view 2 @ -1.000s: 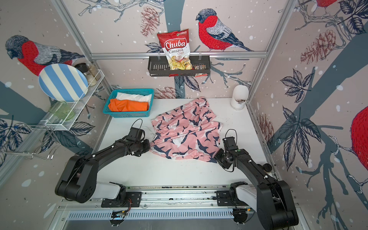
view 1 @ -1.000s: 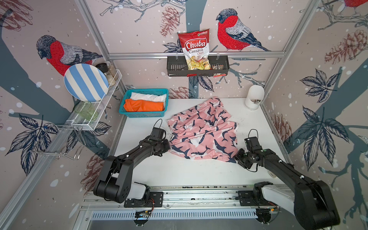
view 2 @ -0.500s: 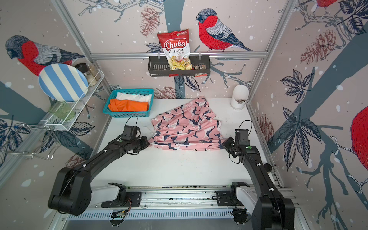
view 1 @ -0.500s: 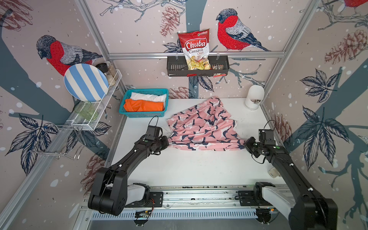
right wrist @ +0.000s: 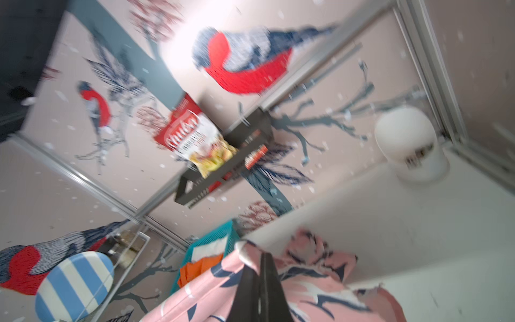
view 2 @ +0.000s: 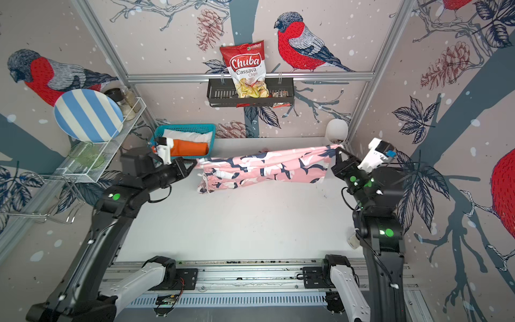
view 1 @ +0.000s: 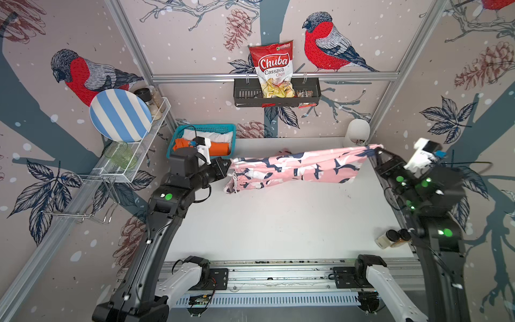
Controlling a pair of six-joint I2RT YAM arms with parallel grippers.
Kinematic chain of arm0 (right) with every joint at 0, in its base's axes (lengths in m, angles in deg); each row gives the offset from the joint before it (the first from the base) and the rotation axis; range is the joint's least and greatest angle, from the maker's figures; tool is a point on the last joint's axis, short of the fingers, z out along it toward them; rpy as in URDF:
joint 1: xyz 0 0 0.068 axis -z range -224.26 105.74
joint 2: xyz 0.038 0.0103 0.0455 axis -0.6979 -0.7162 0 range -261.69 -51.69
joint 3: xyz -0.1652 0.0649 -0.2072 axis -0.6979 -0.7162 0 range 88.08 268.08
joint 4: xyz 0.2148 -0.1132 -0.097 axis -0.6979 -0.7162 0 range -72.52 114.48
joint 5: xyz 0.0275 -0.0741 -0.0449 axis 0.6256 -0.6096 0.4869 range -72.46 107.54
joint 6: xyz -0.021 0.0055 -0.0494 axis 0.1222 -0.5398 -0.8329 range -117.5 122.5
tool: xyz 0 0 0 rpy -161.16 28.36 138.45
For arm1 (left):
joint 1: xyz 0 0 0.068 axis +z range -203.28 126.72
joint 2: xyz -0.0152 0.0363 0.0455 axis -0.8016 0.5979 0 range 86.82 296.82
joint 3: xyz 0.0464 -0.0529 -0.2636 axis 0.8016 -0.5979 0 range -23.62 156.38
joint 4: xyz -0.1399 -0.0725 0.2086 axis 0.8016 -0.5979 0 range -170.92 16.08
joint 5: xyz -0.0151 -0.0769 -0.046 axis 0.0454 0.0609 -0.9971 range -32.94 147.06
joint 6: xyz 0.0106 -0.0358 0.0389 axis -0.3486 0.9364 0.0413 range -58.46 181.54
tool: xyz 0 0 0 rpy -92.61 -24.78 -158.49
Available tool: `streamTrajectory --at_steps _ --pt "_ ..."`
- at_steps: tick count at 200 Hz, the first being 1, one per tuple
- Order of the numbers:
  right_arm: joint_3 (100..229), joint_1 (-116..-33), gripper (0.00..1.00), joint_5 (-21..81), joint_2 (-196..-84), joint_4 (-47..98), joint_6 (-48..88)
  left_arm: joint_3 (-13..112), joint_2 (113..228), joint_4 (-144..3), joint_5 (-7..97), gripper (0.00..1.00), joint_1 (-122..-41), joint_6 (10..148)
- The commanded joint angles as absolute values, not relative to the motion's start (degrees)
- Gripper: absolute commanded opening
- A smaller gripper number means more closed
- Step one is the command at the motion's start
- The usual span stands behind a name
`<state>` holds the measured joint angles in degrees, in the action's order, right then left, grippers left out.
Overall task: Roll up the shorts
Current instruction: Flatten out the shorts at the center of the board.
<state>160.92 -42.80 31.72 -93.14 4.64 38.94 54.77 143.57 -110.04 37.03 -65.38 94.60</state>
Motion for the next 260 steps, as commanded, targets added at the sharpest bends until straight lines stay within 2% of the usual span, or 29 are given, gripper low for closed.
streamTrajectory --at_steps 1,29,76,103,131,147,165,188,230,260 --pt "170.0 -42.7 0.00 24.5 -93.6 12.4 32.5 64.4 142.8 -116.4 38.0 0.00 -64.8 93.6" --pt "177.9 -42.7 0.00 19.4 -99.2 11.3 30.3 71.3 145.5 -116.2 42.7 0.00 -64.8 93.0" --pt "171.3 -40.4 0.00 15.4 -110.6 22.5 34.5 69.1 158.4 -103.1 42.1 0.00 -64.8 93.8" --pt "173.2 -31.4 0.00 22.7 -119.1 30.3 43.3 78.1 168.0 -99.5 40.3 0.00 -64.6 93.3" --pt "178.7 -23.5 0.00 30.9 -124.9 36.1 53.1 93.1 175.9 -101.2 39.7 0.00 -64.5 93.1" --pt "180.3 -20.0 0.00 33.6 -125.3 38.6 56.5 99.0 178.1 -102.1 39.2 0.00 -64.5 93.8" --pt "180.7 -18.0 0.00 35.2 -123.8 39.2 56.9 99.8 177.7 -102.1 38.6 0.00 -64.5 94.2" --pt "173.7 -18.2 0.00 35.8 -117.1 41.0 56.9 92.7 173.0 -100.6 38.3 0.00 -64.5 94.1" --pt "154.0 -21.6 0.00 36.0 -97.7 33.3 50.7 60.2 156.3 -93.2 36.8 0.00 -64.5 95.1" --pt "138.0 -30.3 0.00 31.0 -81.9 23.6 45.5 36.3 144.9 -92.3 34.2 0.00 -64.6 96.3"
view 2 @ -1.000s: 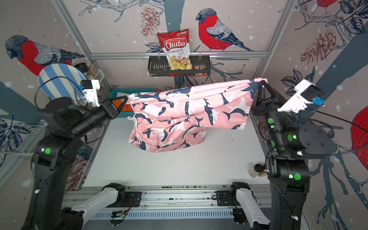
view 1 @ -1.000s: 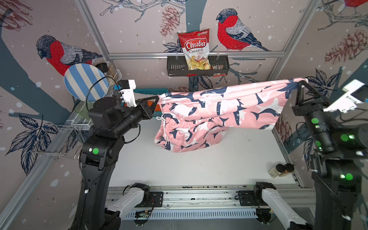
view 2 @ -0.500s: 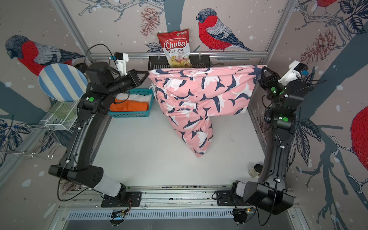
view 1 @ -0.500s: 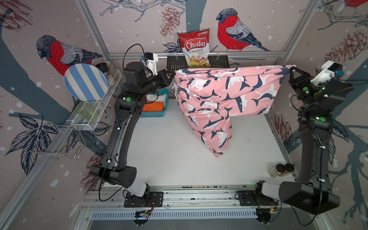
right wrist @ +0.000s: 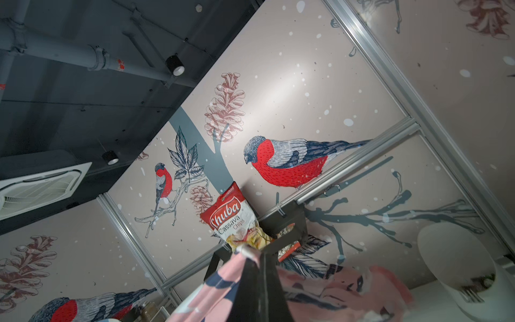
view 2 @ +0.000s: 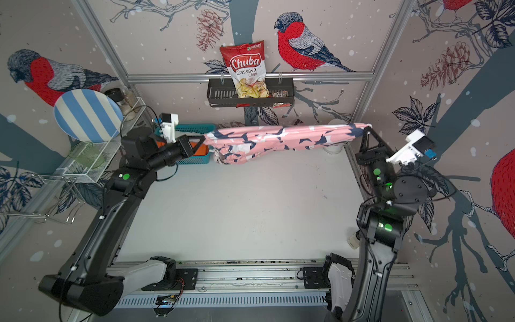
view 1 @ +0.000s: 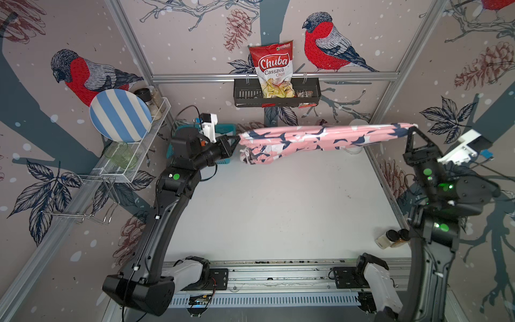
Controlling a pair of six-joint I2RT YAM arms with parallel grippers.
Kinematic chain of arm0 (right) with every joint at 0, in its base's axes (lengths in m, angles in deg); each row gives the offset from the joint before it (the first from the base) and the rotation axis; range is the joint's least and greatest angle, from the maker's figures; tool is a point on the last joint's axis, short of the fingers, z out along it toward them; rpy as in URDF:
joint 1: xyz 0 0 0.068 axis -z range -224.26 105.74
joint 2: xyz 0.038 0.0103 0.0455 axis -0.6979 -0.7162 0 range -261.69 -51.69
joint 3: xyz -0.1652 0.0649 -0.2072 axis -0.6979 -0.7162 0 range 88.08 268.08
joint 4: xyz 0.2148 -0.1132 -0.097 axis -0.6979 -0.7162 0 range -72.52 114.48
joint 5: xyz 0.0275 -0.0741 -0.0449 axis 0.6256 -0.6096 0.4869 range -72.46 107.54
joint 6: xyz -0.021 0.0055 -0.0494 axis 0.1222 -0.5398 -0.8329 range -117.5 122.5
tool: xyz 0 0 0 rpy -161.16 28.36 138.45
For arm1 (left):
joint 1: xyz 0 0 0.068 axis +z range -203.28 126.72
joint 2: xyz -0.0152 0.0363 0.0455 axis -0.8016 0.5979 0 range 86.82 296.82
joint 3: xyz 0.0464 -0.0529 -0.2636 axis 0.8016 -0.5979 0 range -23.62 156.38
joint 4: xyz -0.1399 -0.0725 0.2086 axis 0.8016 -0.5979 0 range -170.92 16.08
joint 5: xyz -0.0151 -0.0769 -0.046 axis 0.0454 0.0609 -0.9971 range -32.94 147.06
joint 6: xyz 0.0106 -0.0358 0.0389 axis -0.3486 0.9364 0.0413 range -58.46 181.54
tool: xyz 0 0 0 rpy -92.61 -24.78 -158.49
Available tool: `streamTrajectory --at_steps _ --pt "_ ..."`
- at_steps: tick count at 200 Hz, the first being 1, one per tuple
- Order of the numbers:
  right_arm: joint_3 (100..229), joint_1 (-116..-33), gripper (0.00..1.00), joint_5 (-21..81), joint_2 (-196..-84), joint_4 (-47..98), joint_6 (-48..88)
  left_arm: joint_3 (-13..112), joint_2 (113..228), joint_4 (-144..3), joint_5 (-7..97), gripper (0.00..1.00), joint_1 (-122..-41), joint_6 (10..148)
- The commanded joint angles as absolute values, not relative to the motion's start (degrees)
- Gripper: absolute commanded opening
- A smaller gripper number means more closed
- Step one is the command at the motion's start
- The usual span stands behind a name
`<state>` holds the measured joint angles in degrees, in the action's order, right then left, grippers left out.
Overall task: Roll up the shorts
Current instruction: Flatten out the shorts at the center of the board, then fold the shorts at the center of the board.
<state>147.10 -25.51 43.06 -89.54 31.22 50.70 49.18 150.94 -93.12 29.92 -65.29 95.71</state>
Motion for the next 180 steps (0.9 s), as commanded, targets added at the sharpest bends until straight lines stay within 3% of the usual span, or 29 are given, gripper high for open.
streamTrajectory --at_steps 1,35,65,114,180 --pt "137.6 -30.6 0.00 30.8 -81.2 23.4 45.4 35.5 144.5 -92.4 34.0 0.00 -64.6 96.4" --pt "124.4 -33.1 0.00 29.4 -67.1 18.5 46.3 15.2 132.9 -91.8 29.6 0.00 -65.3 99.8" --pt "121.9 -33.2 0.00 30.9 -70.4 21.8 45.5 7.3 128.9 -90.7 29.0 0.00 -67.1 102.7" --pt "126.3 -38.6 0.00 31.3 -95.9 32.0 41.4 5.7 134.3 -91.2 37.4 0.00 -67.8 103.7" --pt "147.2 -44.6 0.00 25.7 -135.7 32.7 39.8 13.8 155.4 -88.3 46.3 0.00 -66.6 99.4"
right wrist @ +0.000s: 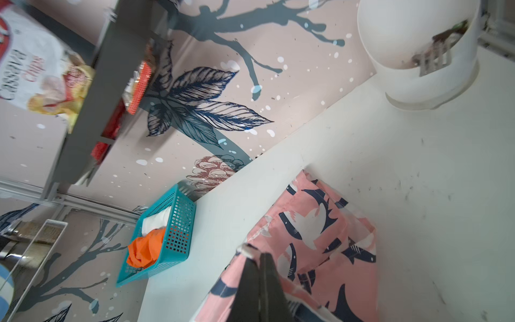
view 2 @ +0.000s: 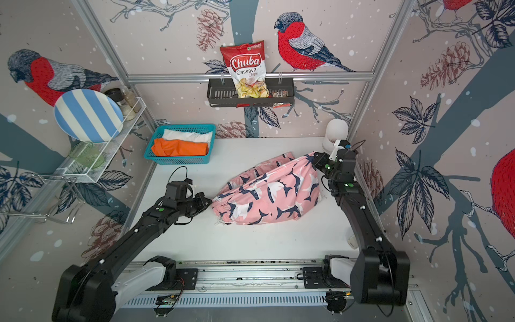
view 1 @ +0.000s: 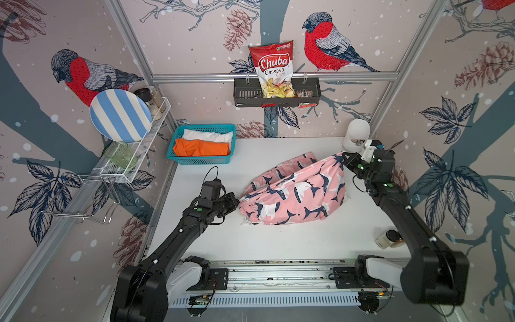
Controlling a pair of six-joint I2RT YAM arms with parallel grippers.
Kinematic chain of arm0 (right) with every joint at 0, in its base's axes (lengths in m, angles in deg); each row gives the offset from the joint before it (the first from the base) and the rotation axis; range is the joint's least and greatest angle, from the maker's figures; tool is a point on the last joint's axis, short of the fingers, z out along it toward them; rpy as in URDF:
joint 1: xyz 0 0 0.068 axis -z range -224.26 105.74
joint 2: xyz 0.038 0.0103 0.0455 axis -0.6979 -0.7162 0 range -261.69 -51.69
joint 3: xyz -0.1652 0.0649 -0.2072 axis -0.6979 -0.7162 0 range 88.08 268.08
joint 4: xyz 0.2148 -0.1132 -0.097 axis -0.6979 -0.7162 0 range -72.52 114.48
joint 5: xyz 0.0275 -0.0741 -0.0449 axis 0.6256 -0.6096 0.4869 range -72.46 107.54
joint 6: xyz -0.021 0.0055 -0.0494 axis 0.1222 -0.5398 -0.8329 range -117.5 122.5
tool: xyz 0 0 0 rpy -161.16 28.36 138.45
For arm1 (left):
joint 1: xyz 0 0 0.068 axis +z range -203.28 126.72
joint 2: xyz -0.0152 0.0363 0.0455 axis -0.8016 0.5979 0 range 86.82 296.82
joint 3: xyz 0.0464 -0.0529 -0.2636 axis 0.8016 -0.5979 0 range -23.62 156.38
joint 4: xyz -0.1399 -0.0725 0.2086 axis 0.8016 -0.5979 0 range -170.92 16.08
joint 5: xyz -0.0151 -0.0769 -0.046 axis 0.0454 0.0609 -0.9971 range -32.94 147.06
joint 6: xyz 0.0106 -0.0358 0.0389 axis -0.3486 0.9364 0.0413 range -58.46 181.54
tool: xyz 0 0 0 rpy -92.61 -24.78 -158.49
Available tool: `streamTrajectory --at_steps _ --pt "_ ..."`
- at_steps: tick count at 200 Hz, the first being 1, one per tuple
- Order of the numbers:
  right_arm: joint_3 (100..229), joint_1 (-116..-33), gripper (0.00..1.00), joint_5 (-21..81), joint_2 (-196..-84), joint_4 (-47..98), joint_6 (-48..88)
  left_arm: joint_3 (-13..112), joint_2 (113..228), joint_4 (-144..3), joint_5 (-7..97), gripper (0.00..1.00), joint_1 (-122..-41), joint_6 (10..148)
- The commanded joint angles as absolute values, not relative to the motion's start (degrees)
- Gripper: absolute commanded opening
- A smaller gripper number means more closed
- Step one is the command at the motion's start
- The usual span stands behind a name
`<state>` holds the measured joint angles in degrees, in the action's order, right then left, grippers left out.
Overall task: Roll up the shorts
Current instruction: Fold the shorts at the center of the board, then adjust the shorts at the center of the board.
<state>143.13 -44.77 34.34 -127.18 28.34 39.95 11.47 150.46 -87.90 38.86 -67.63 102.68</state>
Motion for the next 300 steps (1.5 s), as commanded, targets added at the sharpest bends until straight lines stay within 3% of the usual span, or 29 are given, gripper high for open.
streamTrajectory --at_steps 1,42,53,57,68,77,93,106,133,161,208,254,300 --pt "147.4 -44.7 0.00 25.7 -136.2 32.8 39.9 13.9 155.8 -88.2 46.3 0.00 -66.6 99.3" --pt "153.6 -44.1 0.01 22.0 -152.5 35.3 42.2 21.1 168.6 -87.4 48.6 0.00 -65.2 95.1" --pt "154.4 -43.7 0.12 23.0 -155.0 36.1 43.1 22.9 171.3 -88.3 49.1 0.00 -65.0 94.6" --pt "154.7 -43.5 0.21 23.6 -155.6 36.1 43.3 23.1 171.6 -88.2 49.5 0.03 -64.9 94.6" --pt "155.7 -43.2 0.48 24.6 -156.2 35.1 43.6 23.2 171.1 -87.4 50.1 0.16 -64.7 94.6" --pt "156.4 -43.5 0.63 24.0 -155.4 33.3 42.5 23.1 169.6 -87.4 50.8 0.28 -64.5 94.8" --pt "156.5 -44.3 0.81 22.1 -151.9 30.3 40.1 24.1 165.9 -88.8 51.5 0.44 -64.3 94.6" --pt "155.9 -44.6 0.86 21.6 -148.0 27.9 38.7 25.6 163.2 -91.2 51.4 0.54 -64.3 94.0" --pt "153.8 -46.2 0.87 23.8 -139.8 22.7 36.1 29.0 158.5 -95.8 48.9 0.59 -64.4 92.5" --pt "150.3 -50.6 0.85 28.7 -134.9 17.2 34.0 31.2 158.1 -96.3 43.0 0.56 -66.4 93.1" --pt "139.7 -60.6 0.75 33.8 -131.5 16.4 36.3 35.0 172.1 -93.5 40.0 0.52 -72.0 91.3" --pt "132.2 -62.0 0.65 35.2 -138.2 22.2 38.7 44.1 188.6 -97.9 48.3 0.51 -71.9 87.6" --pt "134.6 -56.7 0.51 36.0 -150.8 29.0 37.2 34.8 190.2 -93.6 40.4 0.48 -72.6 88.9"
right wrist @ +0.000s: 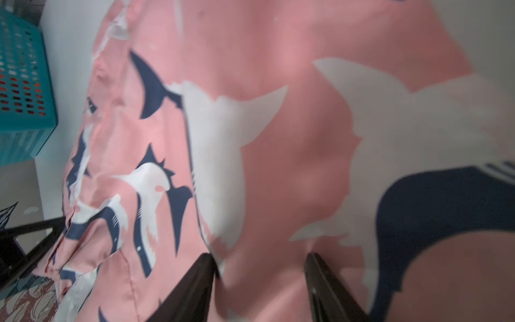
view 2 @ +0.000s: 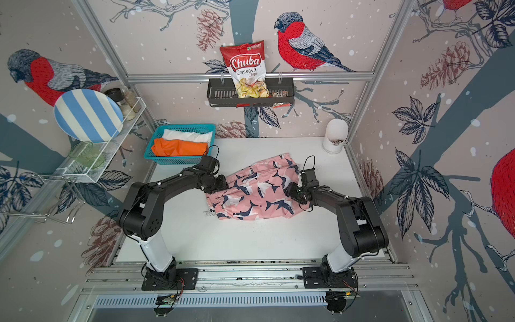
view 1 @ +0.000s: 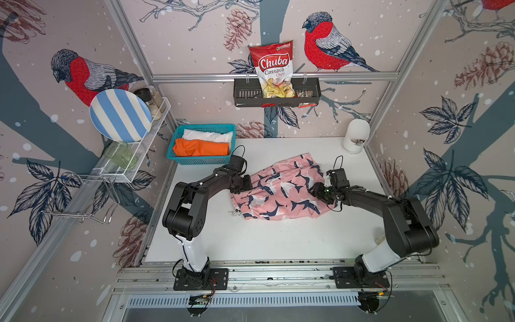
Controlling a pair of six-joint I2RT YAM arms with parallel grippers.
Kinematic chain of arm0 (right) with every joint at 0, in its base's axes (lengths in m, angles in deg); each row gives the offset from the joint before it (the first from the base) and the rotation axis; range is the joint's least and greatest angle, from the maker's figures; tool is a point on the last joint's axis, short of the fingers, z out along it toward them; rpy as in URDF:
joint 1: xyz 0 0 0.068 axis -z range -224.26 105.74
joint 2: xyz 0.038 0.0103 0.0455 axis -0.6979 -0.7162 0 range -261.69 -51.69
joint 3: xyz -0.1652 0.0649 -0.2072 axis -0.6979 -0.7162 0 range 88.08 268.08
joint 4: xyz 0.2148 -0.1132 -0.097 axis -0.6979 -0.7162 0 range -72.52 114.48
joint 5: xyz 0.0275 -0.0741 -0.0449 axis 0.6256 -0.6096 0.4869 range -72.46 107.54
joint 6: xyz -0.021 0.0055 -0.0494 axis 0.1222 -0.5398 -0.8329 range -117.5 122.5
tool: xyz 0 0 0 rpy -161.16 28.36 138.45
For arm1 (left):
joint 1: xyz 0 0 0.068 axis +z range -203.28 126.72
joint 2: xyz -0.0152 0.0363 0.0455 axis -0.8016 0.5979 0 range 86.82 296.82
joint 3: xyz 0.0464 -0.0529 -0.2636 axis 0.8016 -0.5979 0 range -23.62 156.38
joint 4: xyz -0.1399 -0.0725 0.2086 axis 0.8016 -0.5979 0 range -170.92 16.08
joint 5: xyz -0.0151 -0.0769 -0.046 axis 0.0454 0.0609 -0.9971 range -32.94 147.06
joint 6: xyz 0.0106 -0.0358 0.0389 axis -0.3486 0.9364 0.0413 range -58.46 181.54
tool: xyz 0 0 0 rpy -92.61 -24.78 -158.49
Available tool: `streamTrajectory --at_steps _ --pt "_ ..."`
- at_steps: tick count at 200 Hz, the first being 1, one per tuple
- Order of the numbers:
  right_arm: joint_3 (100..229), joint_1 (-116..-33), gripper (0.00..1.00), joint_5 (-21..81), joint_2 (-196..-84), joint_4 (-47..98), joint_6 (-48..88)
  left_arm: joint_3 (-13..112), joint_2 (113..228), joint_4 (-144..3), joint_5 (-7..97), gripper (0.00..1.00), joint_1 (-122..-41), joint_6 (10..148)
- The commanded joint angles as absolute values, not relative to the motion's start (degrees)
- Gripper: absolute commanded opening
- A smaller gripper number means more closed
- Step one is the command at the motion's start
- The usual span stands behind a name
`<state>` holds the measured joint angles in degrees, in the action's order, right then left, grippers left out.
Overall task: Roll up the shorts
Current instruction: Adjust the shorts at the center of the board.
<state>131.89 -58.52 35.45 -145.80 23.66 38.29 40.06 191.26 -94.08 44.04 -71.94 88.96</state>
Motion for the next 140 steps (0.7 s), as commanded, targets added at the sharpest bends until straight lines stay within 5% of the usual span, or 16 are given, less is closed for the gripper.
streamTrajectory --at_steps 1,40,81,110,140 --pt "134.9 -56.6 0.51 36.0 -151.1 29.1 37.1 34.6 190.1 -93.5 40.3 0.48 -72.6 89.1" --pt "147.1 -56.3 0.44 38.2 -162.5 29.9 32.9 18.5 179.1 -87.4 38.0 0.49 -77.1 95.8" --pt "162.2 -60.6 0.40 45.0 -173.8 29.3 29.5 8.6 168.6 -80.7 40.4 0.51 -92.3 110.1" --pt "171.5 -65.2 0.40 50.9 -177.1 22.7 24.4 9.5 167.7 -75.7 42.8 0.51 -104.1 119.2" --pt "171.9 -66.1 0.41 44.9 -169.8 14.7 22.9 16.8 168.2 -75.7 44.8 0.51 -109.0 119.8"
